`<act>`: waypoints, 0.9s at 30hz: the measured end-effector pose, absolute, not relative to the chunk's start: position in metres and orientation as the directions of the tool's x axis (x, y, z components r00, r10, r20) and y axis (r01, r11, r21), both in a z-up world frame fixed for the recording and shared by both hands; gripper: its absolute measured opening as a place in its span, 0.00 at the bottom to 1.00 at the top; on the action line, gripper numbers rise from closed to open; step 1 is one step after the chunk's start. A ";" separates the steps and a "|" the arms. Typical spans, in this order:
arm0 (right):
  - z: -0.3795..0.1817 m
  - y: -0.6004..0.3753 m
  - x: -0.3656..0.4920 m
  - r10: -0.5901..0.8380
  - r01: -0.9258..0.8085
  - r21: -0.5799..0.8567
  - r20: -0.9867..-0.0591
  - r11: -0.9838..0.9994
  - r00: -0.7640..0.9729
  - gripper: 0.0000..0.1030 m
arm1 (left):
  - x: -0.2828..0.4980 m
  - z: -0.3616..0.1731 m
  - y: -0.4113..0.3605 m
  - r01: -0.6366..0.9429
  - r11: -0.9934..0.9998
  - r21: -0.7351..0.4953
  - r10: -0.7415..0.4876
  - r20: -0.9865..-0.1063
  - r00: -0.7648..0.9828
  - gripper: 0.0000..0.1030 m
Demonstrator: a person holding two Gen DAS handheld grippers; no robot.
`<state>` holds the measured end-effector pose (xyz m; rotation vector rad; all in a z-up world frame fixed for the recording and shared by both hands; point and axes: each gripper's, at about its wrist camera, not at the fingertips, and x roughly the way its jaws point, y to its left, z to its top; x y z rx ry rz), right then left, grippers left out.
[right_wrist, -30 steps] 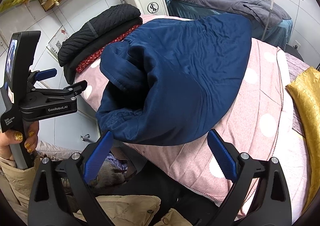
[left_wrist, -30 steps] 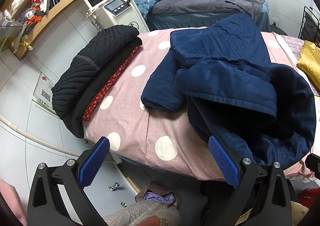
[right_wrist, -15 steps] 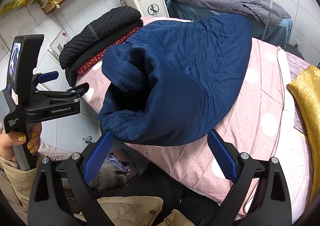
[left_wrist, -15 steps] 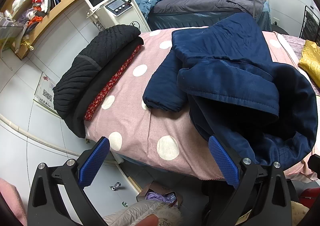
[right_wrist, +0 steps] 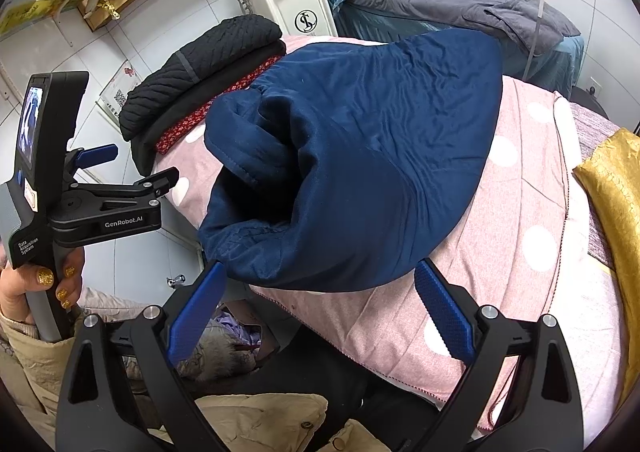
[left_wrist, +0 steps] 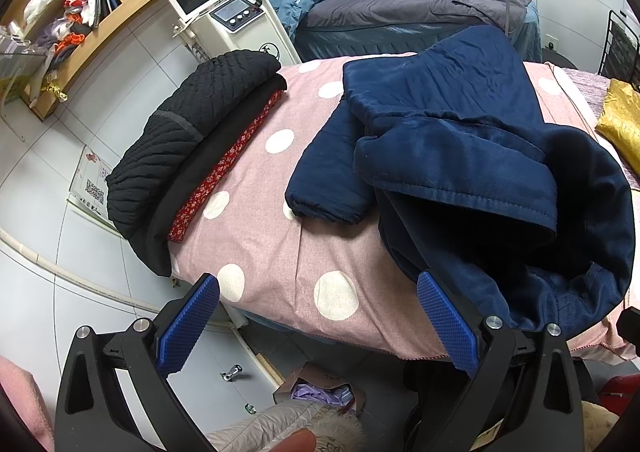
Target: Fold large clothes
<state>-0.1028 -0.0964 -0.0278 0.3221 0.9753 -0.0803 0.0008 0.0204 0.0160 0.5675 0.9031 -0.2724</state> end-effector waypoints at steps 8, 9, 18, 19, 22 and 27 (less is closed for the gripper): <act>-0.029 -0.097 -0.103 0.106 0.211 0.266 -0.820 0.941 0.562 0.91 | -0.001 0.017 0.020 0.453 0.820 0.351 0.013 -0.801 0.599 0.94; -0.029 -0.097 -0.103 0.109 0.211 0.270 -0.820 0.940 0.562 0.91 | -0.001 0.017 0.020 0.453 0.819 0.351 0.011 -0.800 0.600 0.94; -0.030 -0.094 -0.103 0.099 0.213 0.257 -0.824 0.943 0.557 0.91 | -0.001 0.016 0.021 0.454 0.817 0.354 0.016 -0.803 0.596 0.94; -0.030 -0.095 -0.103 0.099 0.213 0.258 -0.823 0.942 0.559 0.91 | 0.000 0.016 0.021 0.454 0.818 0.354 0.016 -0.803 0.596 0.94; -0.030 -0.095 -0.103 0.094 0.212 0.254 -0.819 0.944 0.566 0.91 | 0.000 0.016 0.021 0.455 0.817 0.354 0.015 -0.803 0.596 0.94; -0.030 -0.095 -0.104 0.094 0.209 0.254 -0.817 0.944 0.570 0.91 | 0.001 0.014 0.021 0.456 0.818 0.352 0.017 -0.806 0.591 0.94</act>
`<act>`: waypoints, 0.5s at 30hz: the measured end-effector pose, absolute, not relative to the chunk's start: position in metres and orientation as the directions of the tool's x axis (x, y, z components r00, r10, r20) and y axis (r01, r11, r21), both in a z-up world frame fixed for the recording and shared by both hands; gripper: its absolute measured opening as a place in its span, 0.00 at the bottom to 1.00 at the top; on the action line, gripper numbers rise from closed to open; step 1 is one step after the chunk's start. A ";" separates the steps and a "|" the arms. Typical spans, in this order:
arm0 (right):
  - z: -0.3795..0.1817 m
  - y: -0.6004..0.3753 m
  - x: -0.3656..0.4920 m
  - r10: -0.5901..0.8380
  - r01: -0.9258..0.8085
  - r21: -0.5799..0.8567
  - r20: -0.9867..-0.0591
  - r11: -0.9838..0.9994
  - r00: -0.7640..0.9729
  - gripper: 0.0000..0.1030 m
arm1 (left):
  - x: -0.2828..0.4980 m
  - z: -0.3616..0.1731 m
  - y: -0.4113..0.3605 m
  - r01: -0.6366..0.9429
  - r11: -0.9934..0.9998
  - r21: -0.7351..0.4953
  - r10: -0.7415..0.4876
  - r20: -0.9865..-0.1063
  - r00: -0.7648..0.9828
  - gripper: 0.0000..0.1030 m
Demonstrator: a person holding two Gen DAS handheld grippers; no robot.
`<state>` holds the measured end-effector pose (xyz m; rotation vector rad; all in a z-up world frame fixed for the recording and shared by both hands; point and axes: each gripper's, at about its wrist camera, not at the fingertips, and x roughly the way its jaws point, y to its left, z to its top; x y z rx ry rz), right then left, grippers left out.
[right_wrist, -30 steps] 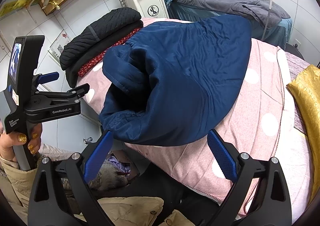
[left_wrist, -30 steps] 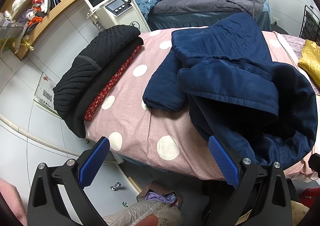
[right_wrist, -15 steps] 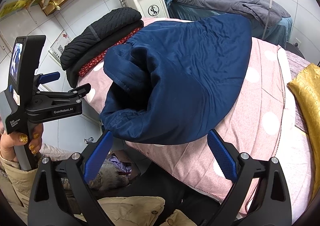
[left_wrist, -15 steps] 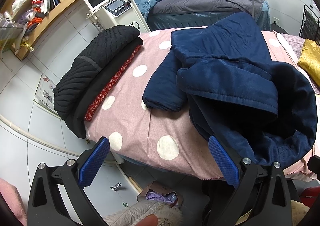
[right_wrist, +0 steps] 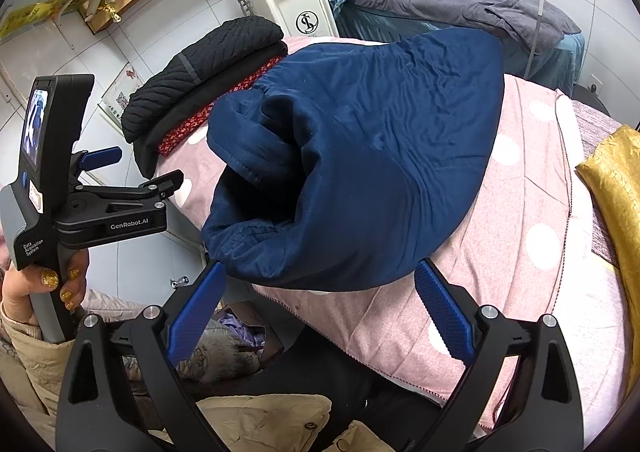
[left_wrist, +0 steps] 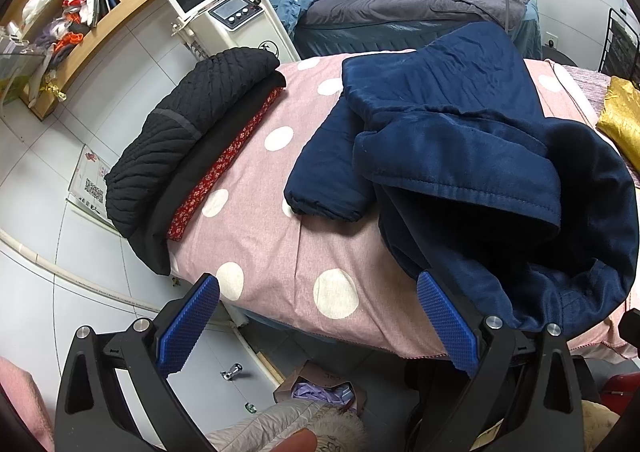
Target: Fold large clothes
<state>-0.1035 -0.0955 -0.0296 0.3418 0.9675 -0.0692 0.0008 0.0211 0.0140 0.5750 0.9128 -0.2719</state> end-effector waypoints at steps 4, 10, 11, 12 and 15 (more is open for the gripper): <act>-0.031 -0.095 -0.103 0.092 0.210 0.252 -0.819 0.945 0.566 0.91 | 0.002 0.013 0.021 0.457 0.817 0.352 0.020 -0.809 0.588 0.94; -0.032 -0.096 -0.104 0.087 0.214 0.247 -0.822 0.945 0.562 0.91 | 0.002 0.012 0.020 0.458 0.816 0.353 0.019 -0.808 0.589 0.94; -0.033 -0.096 -0.104 0.088 0.214 0.247 -0.823 0.945 0.561 0.91 | 0.002 0.012 0.021 0.457 0.816 0.353 0.020 -0.808 0.589 0.94; -0.033 -0.096 -0.103 0.090 0.215 0.248 -0.825 0.945 0.558 0.91 | 0.002 0.012 0.020 0.457 0.817 0.352 0.019 -0.807 0.590 0.94; -0.034 -0.096 -0.103 0.092 0.214 0.249 -0.826 0.944 0.556 0.91 | 0.001 0.013 0.021 0.461 0.820 0.340 0.005 -0.809 0.587 0.94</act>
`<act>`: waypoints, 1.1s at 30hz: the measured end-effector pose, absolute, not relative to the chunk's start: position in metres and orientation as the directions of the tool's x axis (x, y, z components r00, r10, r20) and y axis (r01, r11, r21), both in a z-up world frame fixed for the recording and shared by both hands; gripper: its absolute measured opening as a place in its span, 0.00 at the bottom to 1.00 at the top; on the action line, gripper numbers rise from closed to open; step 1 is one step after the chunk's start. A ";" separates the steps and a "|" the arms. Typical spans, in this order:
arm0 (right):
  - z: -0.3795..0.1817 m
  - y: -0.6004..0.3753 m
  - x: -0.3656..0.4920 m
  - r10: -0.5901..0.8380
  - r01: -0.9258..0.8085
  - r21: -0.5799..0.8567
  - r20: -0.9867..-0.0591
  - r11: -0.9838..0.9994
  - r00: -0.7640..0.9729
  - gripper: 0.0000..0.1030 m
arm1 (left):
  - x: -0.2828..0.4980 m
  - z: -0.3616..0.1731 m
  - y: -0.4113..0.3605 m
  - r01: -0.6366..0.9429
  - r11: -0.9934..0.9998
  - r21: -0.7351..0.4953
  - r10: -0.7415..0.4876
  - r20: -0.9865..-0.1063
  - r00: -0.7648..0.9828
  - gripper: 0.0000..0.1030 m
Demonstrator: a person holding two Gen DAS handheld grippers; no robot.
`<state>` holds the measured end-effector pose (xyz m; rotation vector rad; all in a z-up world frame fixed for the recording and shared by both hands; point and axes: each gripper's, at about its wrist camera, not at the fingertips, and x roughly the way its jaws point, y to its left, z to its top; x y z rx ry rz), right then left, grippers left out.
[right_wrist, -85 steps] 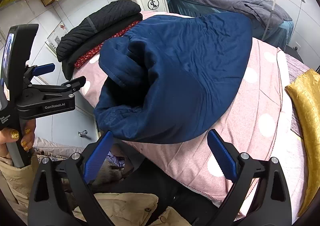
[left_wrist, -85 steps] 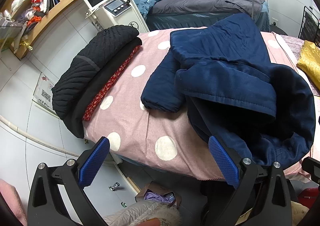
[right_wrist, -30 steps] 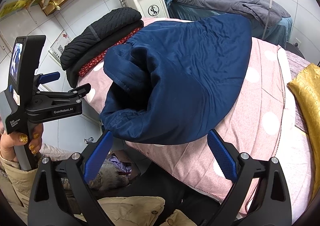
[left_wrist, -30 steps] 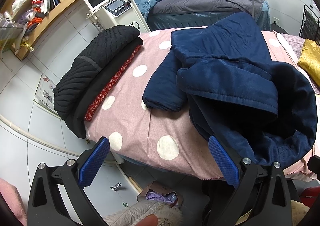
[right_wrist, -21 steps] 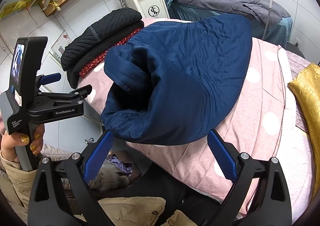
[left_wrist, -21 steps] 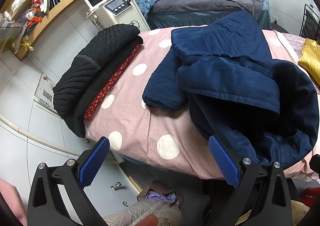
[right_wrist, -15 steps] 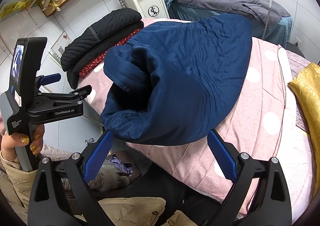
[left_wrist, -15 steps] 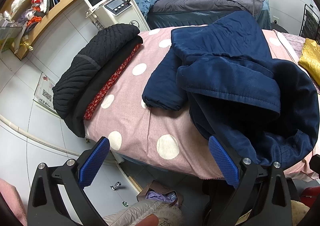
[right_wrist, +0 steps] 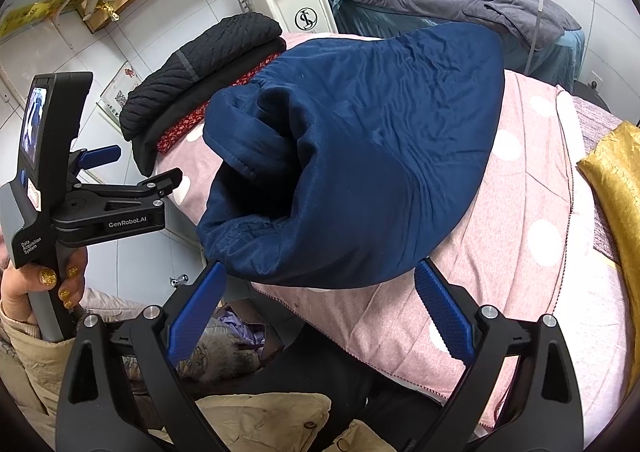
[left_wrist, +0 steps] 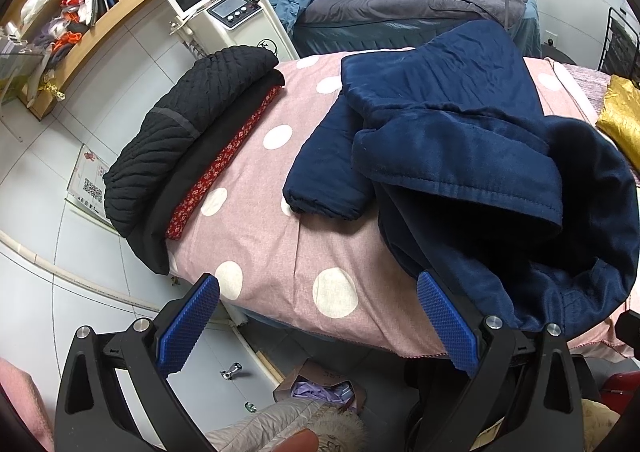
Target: Fold large clothes
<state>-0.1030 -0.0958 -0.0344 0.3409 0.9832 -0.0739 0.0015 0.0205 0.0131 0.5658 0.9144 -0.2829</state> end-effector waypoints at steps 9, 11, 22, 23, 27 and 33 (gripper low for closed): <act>-0.035 -0.100 -0.119 0.055 0.187 0.226 -0.764 0.956 0.643 0.91 | 0.015 0.039 0.041 0.461 0.866 0.194 -0.132 -0.801 0.584 0.94; -0.041 -0.103 -0.129 0.019 0.182 0.189 -0.743 0.965 0.670 0.91 | 0.030 0.041 0.046 0.435 0.887 0.157 -0.141 -0.804 0.578 0.94; -0.107 -0.097 -0.131 0.053 0.093 0.163 -0.720 0.982 0.692 0.91 | 0.190 -0.008 -0.005 0.424 0.870 -0.251 -0.389 -0.878 0.279 0.94; -0.111 -0.096 -0.124 0.042 0.092 0.149 -0.712 0.985 0.701 0.91 | 0.208 -0.023 -0.020 0.427 0.867 -0.259 -0.376 -0.900 0.219 0.94; -0.128 -0.095 -0.087 -0.011 0.089 0.071 -0.716 0.994 0.698 0.91 | 0.251 -0.064 -0.072 0.478 0.818 -0.321 -0.410 -0.907 0.092 0.87; -0.132 -0.119 -0.034 -0.057 0.167 0.090 -0.701 0.982 0.711 0.77 | 0.254 -0.075 -0.136 0.673 0.720 -0.172 -0.326 -0.939 0.109 0.34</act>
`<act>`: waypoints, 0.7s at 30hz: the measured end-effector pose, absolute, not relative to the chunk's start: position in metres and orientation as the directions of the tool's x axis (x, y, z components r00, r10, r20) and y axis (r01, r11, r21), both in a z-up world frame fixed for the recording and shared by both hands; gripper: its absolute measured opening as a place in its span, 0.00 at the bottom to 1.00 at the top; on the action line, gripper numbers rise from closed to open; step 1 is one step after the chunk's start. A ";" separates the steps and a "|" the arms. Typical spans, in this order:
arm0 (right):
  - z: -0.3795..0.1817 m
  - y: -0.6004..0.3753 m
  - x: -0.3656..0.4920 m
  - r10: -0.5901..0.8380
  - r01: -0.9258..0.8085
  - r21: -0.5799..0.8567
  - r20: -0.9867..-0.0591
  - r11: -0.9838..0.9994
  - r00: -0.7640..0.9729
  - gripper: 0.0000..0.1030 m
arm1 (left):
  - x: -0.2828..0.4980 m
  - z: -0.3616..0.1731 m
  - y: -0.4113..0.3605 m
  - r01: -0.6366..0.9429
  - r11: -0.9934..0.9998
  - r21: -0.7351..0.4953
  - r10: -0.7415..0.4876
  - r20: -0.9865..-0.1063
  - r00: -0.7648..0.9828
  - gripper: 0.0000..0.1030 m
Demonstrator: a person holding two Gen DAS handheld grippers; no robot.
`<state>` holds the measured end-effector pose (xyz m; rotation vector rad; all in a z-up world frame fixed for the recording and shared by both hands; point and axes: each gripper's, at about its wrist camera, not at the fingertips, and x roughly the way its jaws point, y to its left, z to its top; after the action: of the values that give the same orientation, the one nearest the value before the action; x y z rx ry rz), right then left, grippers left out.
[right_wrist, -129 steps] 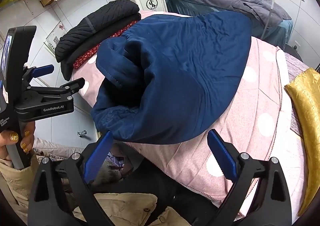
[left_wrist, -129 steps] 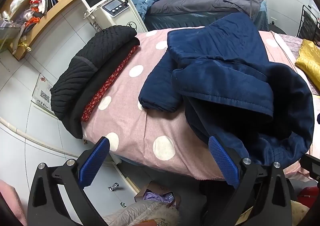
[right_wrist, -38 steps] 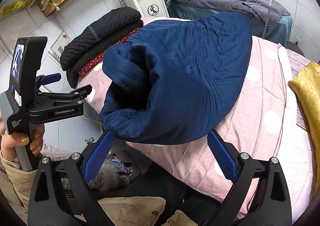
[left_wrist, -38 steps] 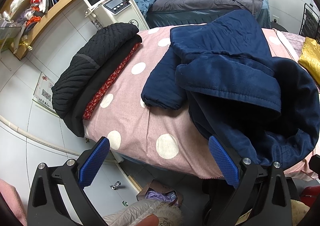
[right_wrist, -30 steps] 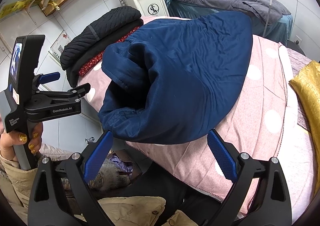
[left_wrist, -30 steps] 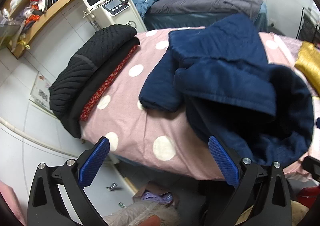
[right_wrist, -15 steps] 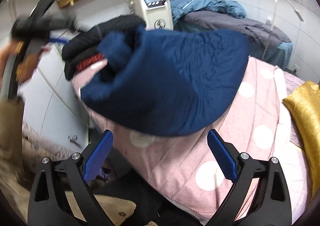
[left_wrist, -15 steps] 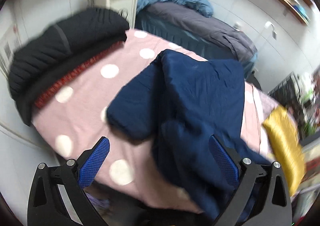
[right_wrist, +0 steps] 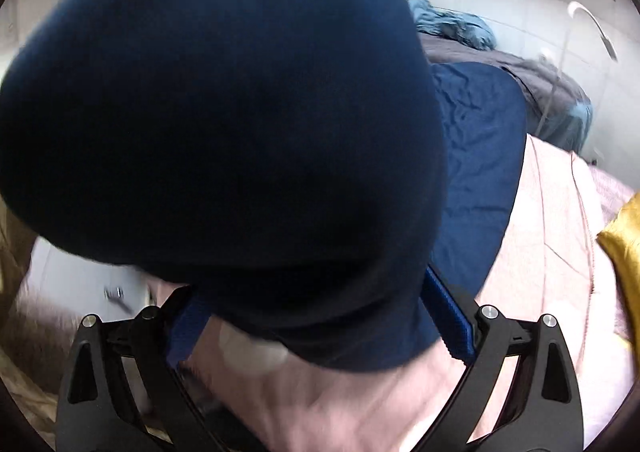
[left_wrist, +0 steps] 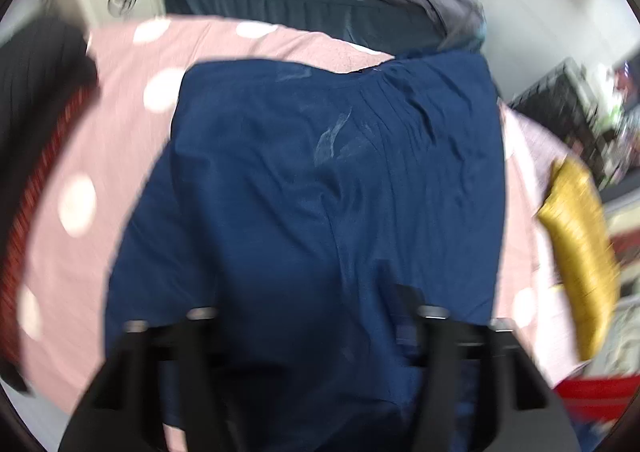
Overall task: Fold large clothes
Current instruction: 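Grasp the navy jacket with the right gripper while the left gripper grasps it too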
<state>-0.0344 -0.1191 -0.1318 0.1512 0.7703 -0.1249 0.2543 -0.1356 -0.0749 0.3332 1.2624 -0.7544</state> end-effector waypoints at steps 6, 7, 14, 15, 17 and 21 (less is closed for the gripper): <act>-0.107 -0.184 0.017 -0.030 0.306 0.208 -0.781 0.929 0.623 0.18 | 0.267 -0.038 -0.142 0.711 0.665 -0.231 -0.394 -0.916 0.071 0.10; -0.097 -0.202 0.021 -0.025 0.350 0.246 -0.787 0.904 0.617 0.16 | 0.267 -0.022 -0.142 0.706 0.656 -0.267 -0.430 -0.901 0.059 0.09; 0.037 -0.249 0.003 -0.087 0.383 0.273 -0.706 0.883 0.703 0.12 | 0.220 0.129 -0.148 0.775 0.560 -0.294 -0.591 -0.797 0.124 0.07; 0.064 -0.251 -0.003 -0.082 0.366 0.287 -0.678 0.885 0.730 0.12 | 0.207 0.162 -0.143 0.789 0.536 -0.299 -0.621 -0.773 0.130 0.07; 0.119 -0.258 -0.025 -0.070 0.340 0.349 -0.601 0.873 0.797 0.11 | 0.184 0.215 -0.133 0.819 0.501 -0.280 -0.668 -0.727 0.160 0.07; 0.217 -0.250 -0.076 -0.108 0.267 0.341 -0.421 0.901 0.901 0.11 | 0.127 0.332 -0.093 0.889 0.416 -0.194 -0.779 -0.579 0.239 0.07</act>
<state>-0.0756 -0.2503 0.2169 0.4044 0.4067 -0.1995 0.1268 -0.0935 0.3317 0.1897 0.6705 -1.1513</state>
